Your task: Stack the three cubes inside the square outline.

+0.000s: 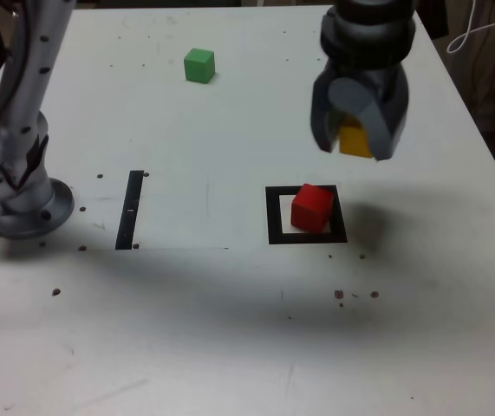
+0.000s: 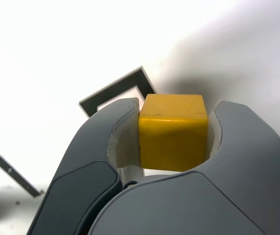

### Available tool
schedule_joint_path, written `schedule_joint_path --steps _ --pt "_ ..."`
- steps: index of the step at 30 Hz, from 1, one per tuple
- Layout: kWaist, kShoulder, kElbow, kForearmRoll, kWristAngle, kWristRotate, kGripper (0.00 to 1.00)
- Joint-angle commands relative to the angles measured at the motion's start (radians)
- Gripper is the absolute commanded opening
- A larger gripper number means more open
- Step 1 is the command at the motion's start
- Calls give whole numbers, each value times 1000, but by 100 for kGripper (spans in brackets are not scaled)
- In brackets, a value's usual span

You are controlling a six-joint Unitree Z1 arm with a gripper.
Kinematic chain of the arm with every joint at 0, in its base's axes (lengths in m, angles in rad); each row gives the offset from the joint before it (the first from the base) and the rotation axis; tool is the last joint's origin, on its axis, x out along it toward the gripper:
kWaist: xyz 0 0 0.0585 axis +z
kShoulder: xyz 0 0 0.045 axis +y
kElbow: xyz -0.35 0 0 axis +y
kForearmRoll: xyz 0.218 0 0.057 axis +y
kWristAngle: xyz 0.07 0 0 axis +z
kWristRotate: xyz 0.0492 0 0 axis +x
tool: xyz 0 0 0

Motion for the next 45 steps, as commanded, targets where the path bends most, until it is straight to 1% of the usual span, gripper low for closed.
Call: schedule_joint_path --steps 1,10,15,19,21,23,26,28,31,34,40,43,45 --pt "-9 -29 35 -10 -11 -17 17" --pt "-39 -40 185 -91 -55 -42 17" --pt "-79 -25 209 -108 -78 -56 17" --pt "-113 -11 214 -115 -81 -81 18" --pt "-121 -7 222 -118 -78 -89 19" --pt "-123 -5 231 -117 -66 -94 21" --pt "-124 -8 241 -113 -33 -100 21" --pt "-124 -10 243 -108 -3 -103 20" --pt "-124 -9 241 -105 20 -105 19" --pt "-124 -4 240 -105 26 -105 19" --pt "-124 5 242 -106 26 -105 20" --pt "-124 11 240 -101 26 -104 24" --pt "-124 17 235 -91 26 -104 33"
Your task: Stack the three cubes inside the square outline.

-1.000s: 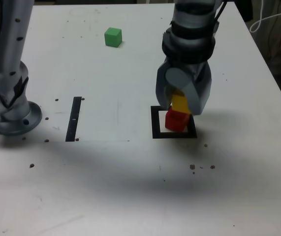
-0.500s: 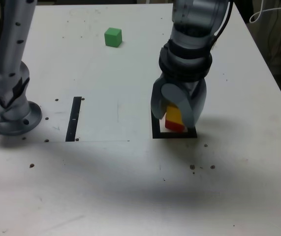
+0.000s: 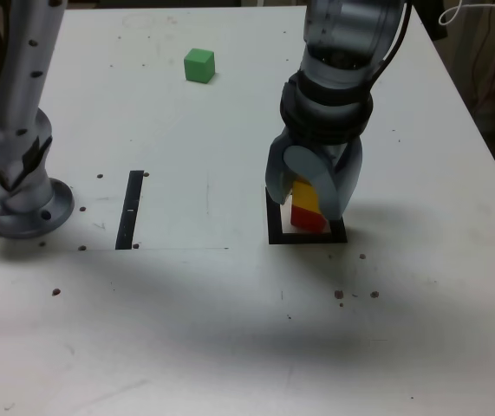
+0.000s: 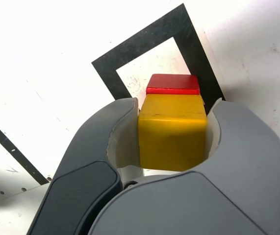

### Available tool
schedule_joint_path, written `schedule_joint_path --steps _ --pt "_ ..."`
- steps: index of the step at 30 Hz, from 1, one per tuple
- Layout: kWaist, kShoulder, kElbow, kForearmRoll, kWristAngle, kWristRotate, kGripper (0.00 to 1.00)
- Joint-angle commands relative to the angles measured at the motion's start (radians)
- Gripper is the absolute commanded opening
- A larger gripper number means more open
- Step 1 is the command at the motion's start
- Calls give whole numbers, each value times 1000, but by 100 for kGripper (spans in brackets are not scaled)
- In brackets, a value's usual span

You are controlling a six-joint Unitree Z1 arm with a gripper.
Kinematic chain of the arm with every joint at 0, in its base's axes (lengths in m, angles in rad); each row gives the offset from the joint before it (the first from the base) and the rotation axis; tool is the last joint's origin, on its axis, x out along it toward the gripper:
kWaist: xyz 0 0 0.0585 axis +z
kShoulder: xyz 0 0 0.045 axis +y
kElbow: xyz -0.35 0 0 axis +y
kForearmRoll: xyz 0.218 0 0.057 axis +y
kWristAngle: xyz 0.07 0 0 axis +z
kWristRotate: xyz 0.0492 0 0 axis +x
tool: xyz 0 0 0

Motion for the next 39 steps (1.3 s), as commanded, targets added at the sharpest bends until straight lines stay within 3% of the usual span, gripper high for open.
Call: schedule_joint_path --steps 1,6,10,15,20,28,39 --pt "-1 16 -9 16 -1 2 42" --pt "-2 17 -23 33 3 12 83" --pt "-1 -2 -31 46 26 10 98" --pt "18 -45 -35 85 59 9 99" --pt "87 -127 -27 135 69 39 99" --pt "368 -244 -12 188 64 216 100" --pt "734 -236 -81 210 86 439 100"
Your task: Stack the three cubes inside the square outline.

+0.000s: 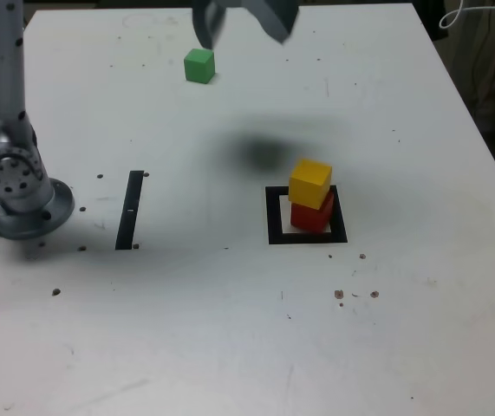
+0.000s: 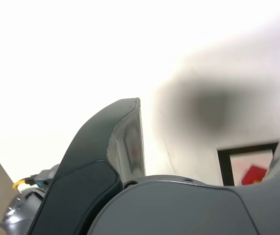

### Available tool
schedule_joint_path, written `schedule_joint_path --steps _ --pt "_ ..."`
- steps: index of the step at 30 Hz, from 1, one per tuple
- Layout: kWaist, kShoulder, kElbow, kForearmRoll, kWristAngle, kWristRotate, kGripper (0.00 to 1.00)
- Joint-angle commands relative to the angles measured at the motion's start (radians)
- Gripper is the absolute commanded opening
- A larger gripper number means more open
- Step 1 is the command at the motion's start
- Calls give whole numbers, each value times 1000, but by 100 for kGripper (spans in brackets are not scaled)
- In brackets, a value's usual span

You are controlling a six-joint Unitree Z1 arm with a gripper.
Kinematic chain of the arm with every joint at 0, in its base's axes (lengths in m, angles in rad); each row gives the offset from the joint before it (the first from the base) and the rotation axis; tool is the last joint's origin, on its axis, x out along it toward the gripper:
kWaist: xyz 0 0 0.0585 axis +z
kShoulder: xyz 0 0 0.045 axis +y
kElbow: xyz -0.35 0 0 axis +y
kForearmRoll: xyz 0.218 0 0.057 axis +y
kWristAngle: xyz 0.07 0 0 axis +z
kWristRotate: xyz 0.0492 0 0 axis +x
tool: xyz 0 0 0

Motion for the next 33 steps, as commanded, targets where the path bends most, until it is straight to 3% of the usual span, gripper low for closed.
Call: schedule_joint_path --steps 1,9,19,28,33 --pt "99 13 -29 11 17 44 100" --pt "266 81 -74 23 61 193 100" --pt "384 170 -38 -57 70 209 100" --pt "462 287 -88 -100 55 210 94" --pt "461 302 -66 -128 21 223 91"
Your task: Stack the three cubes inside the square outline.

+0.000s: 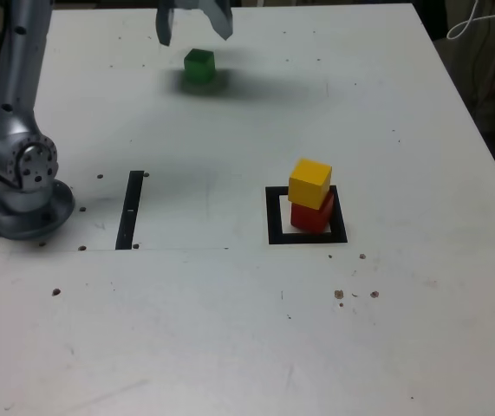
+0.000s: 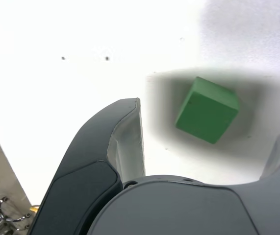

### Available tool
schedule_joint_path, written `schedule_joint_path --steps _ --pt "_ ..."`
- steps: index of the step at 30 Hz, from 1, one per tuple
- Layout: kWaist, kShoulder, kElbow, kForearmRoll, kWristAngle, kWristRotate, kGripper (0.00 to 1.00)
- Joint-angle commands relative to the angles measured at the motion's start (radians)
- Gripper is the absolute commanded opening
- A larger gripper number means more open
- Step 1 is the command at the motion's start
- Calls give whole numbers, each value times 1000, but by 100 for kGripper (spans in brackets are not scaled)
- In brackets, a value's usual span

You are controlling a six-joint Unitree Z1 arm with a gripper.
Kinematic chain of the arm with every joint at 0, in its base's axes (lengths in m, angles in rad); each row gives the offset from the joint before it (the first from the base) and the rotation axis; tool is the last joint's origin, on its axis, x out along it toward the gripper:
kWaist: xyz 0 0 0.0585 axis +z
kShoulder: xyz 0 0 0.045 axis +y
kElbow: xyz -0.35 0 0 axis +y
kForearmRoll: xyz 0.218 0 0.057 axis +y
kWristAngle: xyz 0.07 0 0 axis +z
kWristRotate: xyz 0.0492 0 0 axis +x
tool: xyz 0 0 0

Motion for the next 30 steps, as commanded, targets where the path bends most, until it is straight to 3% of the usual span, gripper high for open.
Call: schedule_joint_path --steps 1,5,13,23,30 --pt "-1 12 13 -14 -14 8 90" --pt "-2 31 30 -33 -34 20 87" --pt "-2 54 36 -37 -38 22 79" --pt "-2 62 34 -39 -39 8 48" --pt "-2 86 36 -48 -43 7 44"
